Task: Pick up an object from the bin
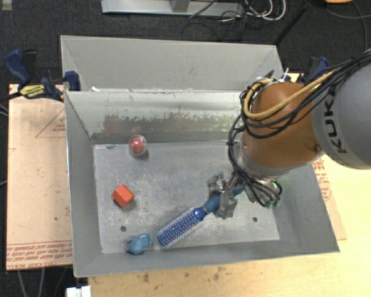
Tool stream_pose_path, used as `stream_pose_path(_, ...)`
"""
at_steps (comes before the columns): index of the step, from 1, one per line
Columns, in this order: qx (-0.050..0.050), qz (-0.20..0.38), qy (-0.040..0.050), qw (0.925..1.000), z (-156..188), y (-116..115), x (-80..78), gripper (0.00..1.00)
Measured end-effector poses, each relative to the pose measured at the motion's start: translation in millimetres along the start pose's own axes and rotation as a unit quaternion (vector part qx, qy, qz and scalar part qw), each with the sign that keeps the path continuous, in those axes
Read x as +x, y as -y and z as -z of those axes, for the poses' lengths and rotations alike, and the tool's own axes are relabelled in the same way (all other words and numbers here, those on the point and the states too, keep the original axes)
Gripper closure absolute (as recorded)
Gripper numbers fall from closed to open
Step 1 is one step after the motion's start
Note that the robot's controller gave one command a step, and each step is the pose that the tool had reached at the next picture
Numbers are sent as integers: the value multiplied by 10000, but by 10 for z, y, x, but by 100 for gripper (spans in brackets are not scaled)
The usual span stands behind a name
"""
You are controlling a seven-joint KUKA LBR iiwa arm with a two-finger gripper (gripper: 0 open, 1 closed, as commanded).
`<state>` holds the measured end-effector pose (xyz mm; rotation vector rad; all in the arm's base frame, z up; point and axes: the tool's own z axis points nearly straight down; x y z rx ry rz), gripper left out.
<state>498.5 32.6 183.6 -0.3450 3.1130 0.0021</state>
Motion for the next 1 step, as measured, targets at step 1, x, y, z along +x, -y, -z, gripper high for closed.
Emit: stream_pose_path(1, 18, 1, 1, 10000, 766, 335, 97, 100)
